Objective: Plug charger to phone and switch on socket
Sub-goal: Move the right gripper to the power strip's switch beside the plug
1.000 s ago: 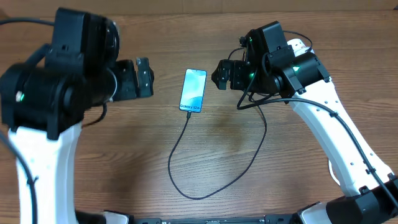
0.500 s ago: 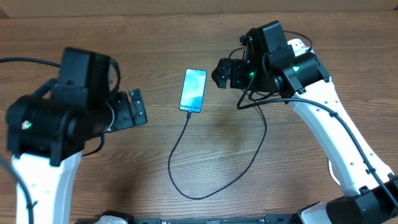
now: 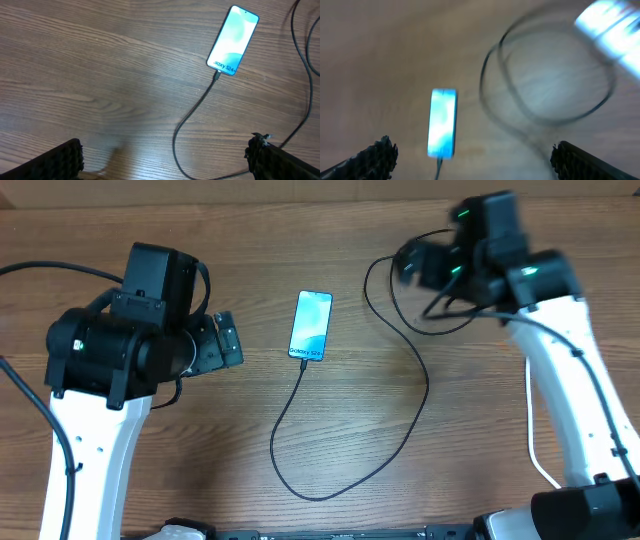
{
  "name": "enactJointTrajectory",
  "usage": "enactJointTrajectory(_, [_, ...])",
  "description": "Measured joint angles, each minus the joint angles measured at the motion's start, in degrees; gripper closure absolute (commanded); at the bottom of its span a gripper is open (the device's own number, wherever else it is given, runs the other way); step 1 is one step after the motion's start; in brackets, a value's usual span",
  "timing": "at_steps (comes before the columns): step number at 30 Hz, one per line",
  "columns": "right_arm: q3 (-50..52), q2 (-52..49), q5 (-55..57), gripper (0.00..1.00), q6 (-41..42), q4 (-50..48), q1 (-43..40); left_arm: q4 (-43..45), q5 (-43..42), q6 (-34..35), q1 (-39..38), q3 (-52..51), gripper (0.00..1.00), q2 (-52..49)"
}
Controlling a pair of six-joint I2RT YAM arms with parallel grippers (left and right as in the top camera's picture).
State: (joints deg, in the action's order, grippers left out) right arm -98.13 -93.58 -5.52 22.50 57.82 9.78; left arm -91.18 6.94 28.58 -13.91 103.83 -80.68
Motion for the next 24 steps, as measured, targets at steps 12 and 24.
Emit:
enactJointTrajectory(12, [-1.31,-0.02,1.57,0.00,-0.02,-13.31,-13.51,0.72,0.00,0.02,0.00,0.00,0.00,-2.89])
enactJointTrajectory(24, [-1.31,-5.14,5.09,0.00,-0.02,-13.20,-16.00,0.72,0.00,0.02,0.00,-0.04,0.00,-3.04])
